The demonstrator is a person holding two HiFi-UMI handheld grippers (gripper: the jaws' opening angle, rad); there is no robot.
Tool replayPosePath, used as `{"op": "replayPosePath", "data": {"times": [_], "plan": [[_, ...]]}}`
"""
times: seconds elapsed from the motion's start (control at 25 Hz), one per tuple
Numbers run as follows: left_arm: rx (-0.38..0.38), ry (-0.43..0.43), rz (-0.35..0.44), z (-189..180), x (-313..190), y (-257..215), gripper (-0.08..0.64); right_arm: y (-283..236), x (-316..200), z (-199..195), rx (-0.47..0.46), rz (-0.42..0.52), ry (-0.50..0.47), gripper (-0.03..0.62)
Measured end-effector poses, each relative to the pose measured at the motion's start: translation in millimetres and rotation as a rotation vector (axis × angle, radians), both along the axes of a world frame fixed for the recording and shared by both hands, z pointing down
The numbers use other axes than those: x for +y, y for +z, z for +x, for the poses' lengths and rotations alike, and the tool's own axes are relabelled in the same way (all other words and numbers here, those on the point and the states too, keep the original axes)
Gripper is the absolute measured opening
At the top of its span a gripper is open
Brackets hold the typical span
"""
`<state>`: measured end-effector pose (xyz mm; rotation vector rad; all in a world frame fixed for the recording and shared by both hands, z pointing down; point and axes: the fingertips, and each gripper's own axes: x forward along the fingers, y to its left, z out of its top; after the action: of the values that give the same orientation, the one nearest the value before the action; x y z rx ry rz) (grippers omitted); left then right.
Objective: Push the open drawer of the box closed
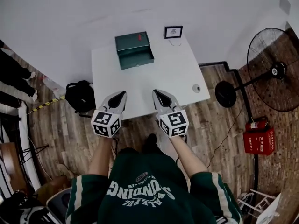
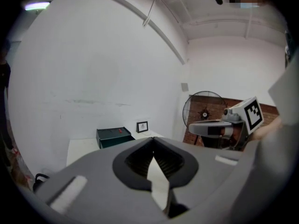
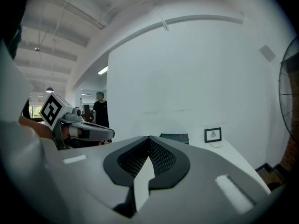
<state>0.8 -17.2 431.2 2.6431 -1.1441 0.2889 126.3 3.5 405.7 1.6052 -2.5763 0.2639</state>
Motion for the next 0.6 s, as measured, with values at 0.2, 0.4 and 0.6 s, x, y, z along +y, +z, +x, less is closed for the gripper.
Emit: {"op": "replayPosePath", "data": {"times": [0.2,0.4,0.6], "plan": [[0.007,-0.053,-0.004,10,-31,-1,0.052,0,-42,7,-0.001,0.008,-0.046,0.002],[0.004,-0.079,-0.004,4,-63,1,0.052,10,-77,-1,-0.009,-0.02,-0.072,0.002],[0.006,-0.074,-0.017,-4,-108,9,0.052,26,-116,-9,0.011,-0.048,-0.066,0.002]]}}
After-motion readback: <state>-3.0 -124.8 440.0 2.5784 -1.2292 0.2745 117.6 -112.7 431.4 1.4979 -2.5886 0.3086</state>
